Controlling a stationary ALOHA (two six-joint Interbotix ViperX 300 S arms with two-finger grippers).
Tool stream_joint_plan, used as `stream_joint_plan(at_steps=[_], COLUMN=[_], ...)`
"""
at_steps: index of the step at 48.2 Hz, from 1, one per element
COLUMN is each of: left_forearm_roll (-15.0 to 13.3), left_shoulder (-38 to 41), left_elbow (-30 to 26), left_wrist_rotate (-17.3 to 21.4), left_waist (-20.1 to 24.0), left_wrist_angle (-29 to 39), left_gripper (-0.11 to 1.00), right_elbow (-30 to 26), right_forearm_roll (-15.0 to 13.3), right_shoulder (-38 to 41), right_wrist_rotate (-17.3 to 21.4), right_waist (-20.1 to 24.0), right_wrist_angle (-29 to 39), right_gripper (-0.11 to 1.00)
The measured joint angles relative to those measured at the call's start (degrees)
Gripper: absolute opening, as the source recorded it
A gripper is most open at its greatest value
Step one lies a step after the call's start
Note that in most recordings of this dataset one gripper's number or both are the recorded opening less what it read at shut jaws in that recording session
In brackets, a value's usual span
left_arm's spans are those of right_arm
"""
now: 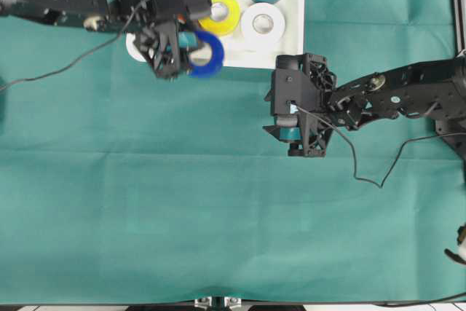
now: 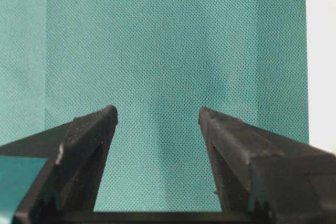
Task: Put the tape alternately from left to right into the white case.
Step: 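Lift the blue roll with the left gripper and carry it to the tray, then set the blue roll in the tray's top row and open the left gripper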
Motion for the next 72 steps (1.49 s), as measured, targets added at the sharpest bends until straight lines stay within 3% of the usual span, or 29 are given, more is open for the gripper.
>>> stream_joint_plan(at_steps=[31, 51, 65, 72], left_forearm_roll=[0.0, 0.1, 0.1, 0.1], left_shoulder=[2.1, 6.6, 7.6, 7.7], left_elbow=[-3.1, -6.4, -6.5, -6.5], left_wrist_rotate=[0.2, 7.1, 7.2, 7.2], left_waist=[9.5, 11.6, 13.1, 13.1], left_wrist_angle=[-5.8, -7.2, -8.1, -8.2], left_gripper=[-0.03, -0.03, -0.03, 0.13], right_elbow=[0.0, 0.0, 0.0, 0.0], right_forearm_roll=[0.0, -0.1, 0.0, 0.0], right_shoulder=[0.0, 0.0, 0.0, 0.0], right_wrist_rotate=[0.0, 0.0, 0.0, 0.0], right_waist=[-0.1, 0.0, 0.0, 0.0], right_wrist_angle=[0.0, 0.0, 0.0, 0.1], right_gripper=[0.71, 0.71, 0.71, 0.71])
